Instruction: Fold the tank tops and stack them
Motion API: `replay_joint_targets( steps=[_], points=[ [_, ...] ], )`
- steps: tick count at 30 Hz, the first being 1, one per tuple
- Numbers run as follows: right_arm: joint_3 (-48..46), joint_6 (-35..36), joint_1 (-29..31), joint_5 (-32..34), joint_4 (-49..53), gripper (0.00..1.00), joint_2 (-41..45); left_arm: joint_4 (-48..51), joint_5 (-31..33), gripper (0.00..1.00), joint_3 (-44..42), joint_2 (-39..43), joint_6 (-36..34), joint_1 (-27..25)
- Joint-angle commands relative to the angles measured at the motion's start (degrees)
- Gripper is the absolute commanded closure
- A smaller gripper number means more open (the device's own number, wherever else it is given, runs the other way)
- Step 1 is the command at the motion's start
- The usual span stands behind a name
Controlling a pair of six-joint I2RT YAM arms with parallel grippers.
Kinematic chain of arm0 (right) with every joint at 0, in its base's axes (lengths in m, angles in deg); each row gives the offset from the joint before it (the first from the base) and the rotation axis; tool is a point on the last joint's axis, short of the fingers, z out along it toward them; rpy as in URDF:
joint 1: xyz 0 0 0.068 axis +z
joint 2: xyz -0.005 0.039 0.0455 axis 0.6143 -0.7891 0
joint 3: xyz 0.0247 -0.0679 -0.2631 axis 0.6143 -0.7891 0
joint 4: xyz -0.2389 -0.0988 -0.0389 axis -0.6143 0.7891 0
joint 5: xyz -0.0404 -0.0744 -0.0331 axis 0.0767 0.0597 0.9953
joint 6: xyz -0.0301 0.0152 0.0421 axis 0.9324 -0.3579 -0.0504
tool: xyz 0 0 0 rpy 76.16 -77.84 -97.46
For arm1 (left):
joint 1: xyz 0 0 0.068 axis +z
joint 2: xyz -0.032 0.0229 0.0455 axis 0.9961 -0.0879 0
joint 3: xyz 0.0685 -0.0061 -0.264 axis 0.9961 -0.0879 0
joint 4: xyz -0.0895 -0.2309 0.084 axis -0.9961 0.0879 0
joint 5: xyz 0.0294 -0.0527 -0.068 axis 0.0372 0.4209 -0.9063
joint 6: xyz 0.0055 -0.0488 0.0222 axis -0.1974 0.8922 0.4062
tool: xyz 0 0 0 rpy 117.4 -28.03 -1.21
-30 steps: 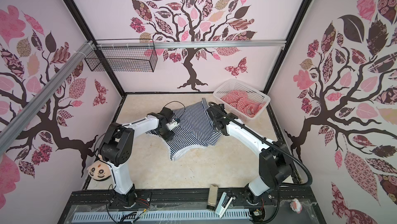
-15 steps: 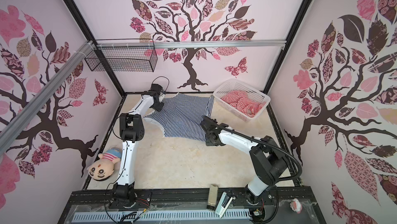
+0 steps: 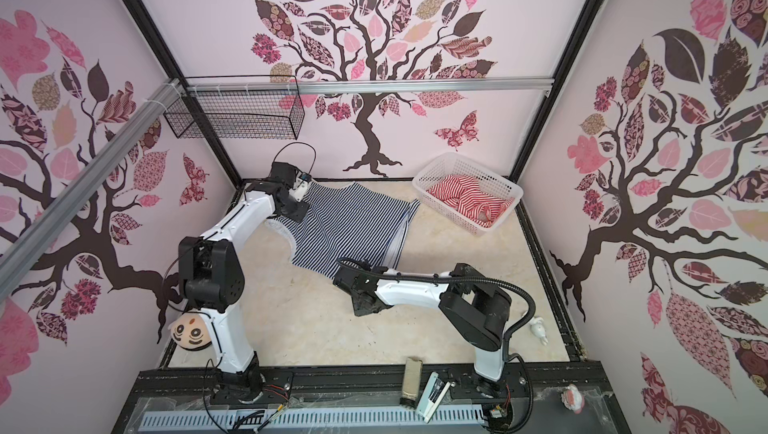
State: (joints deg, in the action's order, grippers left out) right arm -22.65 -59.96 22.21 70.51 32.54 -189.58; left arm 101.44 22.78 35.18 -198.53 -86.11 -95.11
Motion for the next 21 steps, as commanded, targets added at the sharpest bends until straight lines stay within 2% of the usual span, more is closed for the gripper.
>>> replay_joint_targets(
  steps=[1,2,5,10,16,21],
  points=[
    [0.53,-0.45,-0.82,7.19,7.01,0.73,6.52,-2.09,-3.6,0.39,-9.8,0.25,-0.33,-3.97],
    [0.81,0.22,-1.32,8.49,8.0,0.7,7.81,-3.22,-3.51,0.39,-11.94,0.72,-0.18,-4.6],
    [0.98,2.32,-3.59,9.54,7.91,0.68,9.57,-4.66,-3.16,0.4,-14.05,-0.74,0.88,-5.2],
    [3.59,5.92,-7.22,9.88,5.4,0.71,6.87,-4.83,-0.11,0.4,-13.18,-5.0,1.48,-5.2],
    [8.94,7.71,-12.42,10.61,4.95,0.71,1.2,-6.64,11.64,0.41,-13.21,-8.38,-1.79,-4.31],
    [8.8,7.76,-17.11,7.64,3.15,0.68,0.84,-14.08,21.63,0.41,-9.45,-12.22,-9.0,1.88]
  ],
)
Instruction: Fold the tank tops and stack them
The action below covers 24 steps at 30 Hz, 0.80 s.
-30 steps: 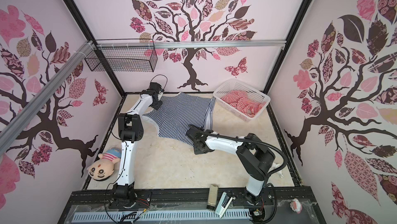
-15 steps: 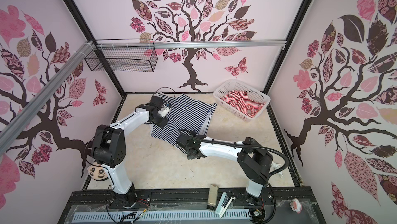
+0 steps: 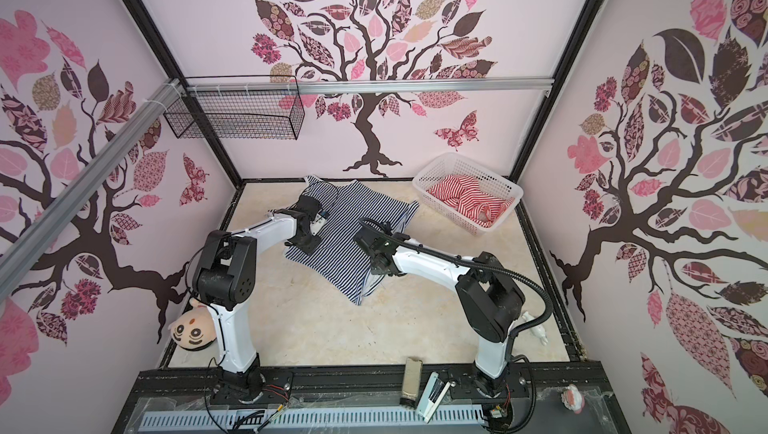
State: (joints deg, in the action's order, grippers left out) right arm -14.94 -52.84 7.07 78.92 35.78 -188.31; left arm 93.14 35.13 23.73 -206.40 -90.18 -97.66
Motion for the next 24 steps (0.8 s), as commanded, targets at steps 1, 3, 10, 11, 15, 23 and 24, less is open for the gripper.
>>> replay_joint_targets(
  steps=[1,3,10,11,15,23,24],
  points=[
    [0.75,0.78,-2.73,-1.38,-0.48,0.68,-0.25,-6.75,10.61,0.41,4.68,-5.89,-6.15,6.14],
    [0.39,1.0,-4.01,-2.16,-1.12,0.68,-0.25,-2.67,10.7,0.42,12.17,-8.84,-5.6,8.79],
    [2.83,2.94,-6.46,-5.86,-4.65,0.68,-2.88,4.22,-11.57,0.42,7.6,4.84,2.17,8.46],
    [3.81,3.29,-6.6,-6.41,-5.06,0.68,-3.61,3.43,-12.99,0.41,4.07,7.52,2.19,7.1],
    [12.13,4.17,-7.32,-7.72,-4.51,0.67,-8.91,0.05,-13.01,0.41,-8.4,14.48,2.33,1.15],
    [23.03,2.79,-17.63,-14.84,-2.57,0.62,-17.76,4.96,-21.37,0.38,-18.77,20.67,3.7,0.72],
    [23.49,2.56,-18.99,-16.54,-2.92,0.59,-18.48,4.93,-21.99,0.37,-20.09,21.89,3.47,0.58]
  ],
)
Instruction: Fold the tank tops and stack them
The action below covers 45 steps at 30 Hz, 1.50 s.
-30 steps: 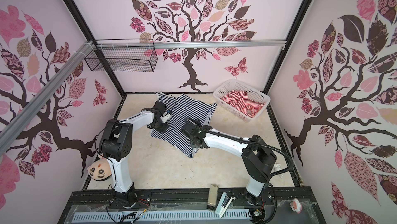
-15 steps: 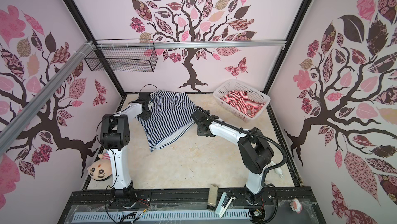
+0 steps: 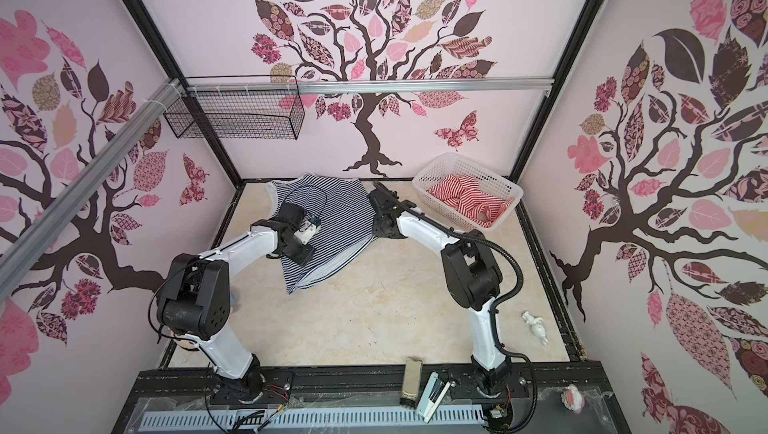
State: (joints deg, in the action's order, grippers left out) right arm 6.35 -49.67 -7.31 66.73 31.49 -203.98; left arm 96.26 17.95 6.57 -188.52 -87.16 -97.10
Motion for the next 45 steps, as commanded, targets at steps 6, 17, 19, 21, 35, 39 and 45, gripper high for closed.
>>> replay_joint_targets(
  steps=[6,17,19,21,35,39,45],
  points=[
    [7.09,-1.26,-10.91,-13.32,0.66,0.58,-8.36,3.14,-6.75,0.36,-8.92,9.86,-1.4,0.01],
    [12.33,-2.13,-11.4,-17.99,-0.37,0.57,-13.03,-0.58,-0.2,0.35,-18.37,15.77,-4.25,0.02],
    [13.22,-2.48,-11.28,-18.98,-0.74,0.57,-13.57,-1.82,0.87,0.36,-19.56,15.59,-4.73,0.01],
    [14.76,-2.51,-11.31,-20.13,-0.13,0.56,-14.7,-2.67,1.1,0.35,-20.25,15.17,-4.61,0.04],
    [19.84,-1.58,-10.36,-20.07,2.84,0.57,-19.09,4.21,-4.52,0.83,-19.17,19.12,-5.33,0.01],
    [20.44,-1.08,-9.8,-19.54,3.93,0.59,-19.03,5.74,-5.16,0.86,-19.16,21.29,-5.46,0.01],
    [19.62,0.55,-8.07,-16.92,5.6,0.94,-17.84,5.11,-3.24,0.99,-19.8,21.99,-5.13,0.01]
  ],
)
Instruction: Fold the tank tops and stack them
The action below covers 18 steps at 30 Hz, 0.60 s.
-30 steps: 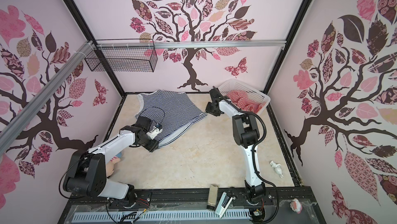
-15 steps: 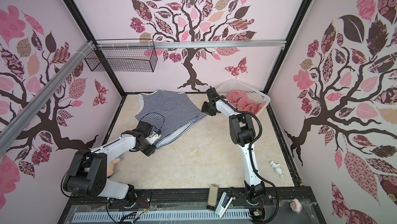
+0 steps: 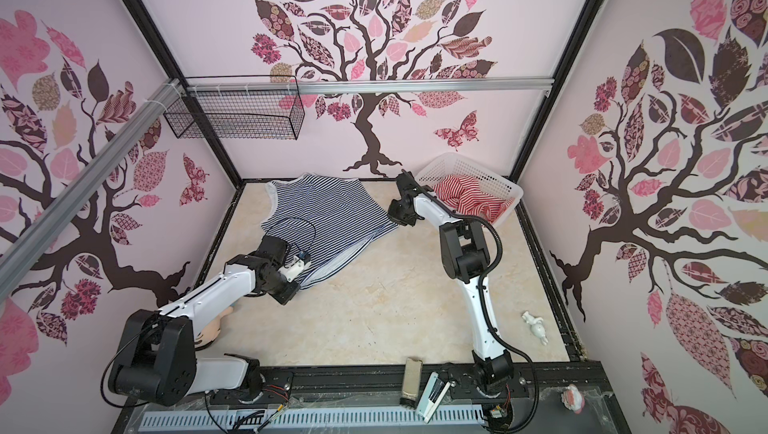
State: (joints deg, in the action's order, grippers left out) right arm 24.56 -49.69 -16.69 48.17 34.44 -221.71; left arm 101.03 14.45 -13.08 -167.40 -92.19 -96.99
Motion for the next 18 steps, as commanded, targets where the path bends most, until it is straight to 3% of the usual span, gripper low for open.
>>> replay_joint_targets(
  steps=[1,12,18],
  points=[
    [1.06,0.74,1.43,2.01,2.76,1.0,0.23,0.22,0.53,1.0,-0.25,0.77,-0.01,-0.1],
    [-15.1,3.08,2.17,9.33,-0.76,1.0,14.08,-1.93,3.52,1.0,-2.18,4.06,-0.4,0.85],
    [-15.26,3.59,2.23,13.08,1.21,0.82,15.48,-1.24,4.95,1.0,-2.17,4.13,-1.6,2.16]
  ],
)
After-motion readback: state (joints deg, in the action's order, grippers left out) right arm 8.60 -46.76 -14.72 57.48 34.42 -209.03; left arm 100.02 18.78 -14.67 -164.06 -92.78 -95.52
